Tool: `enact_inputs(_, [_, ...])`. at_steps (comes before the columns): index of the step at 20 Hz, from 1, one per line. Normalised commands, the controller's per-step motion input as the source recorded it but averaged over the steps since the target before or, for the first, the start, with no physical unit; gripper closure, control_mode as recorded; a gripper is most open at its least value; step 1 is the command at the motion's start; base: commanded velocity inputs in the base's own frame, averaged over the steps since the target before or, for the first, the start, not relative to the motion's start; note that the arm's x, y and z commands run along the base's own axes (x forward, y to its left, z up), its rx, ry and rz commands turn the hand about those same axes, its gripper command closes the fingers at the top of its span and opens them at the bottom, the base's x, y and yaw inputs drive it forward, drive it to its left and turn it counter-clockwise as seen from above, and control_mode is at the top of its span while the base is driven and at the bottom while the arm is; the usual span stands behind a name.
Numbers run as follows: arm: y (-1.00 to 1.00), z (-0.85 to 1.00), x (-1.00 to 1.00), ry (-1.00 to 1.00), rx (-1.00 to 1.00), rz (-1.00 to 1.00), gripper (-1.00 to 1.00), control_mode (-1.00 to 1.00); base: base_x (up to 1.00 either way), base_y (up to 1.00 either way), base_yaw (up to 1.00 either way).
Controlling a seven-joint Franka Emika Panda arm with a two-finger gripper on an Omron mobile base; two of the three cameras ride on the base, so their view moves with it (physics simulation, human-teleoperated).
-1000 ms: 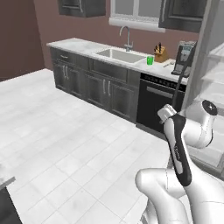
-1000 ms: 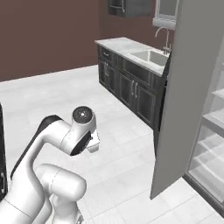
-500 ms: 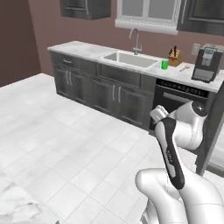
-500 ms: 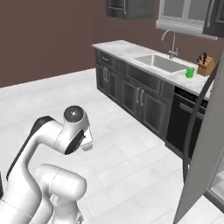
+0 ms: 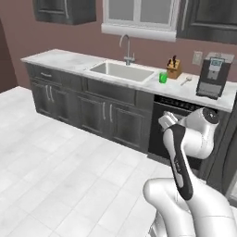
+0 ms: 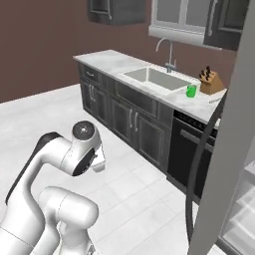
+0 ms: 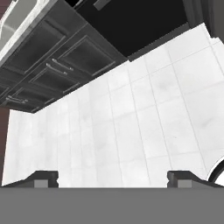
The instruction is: Move the mug from next to the sink to the open cabinet. Then, move the bowl with the lime to the fridge to clear the area for faucet cleaning.
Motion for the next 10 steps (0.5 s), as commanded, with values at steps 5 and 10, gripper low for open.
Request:
enact_inputs(5, [0.0, 0.0, 0.0, 0.0, 0.0, 0.0, -1.0, 1.0, 1.0, -0.4, -0.31])
enact_inputs(10, [0.0, 0.0, 0.0, 0.0, 0.0, 0.0, -1.0, 1.0, 1.0, 0.66, -0.45])
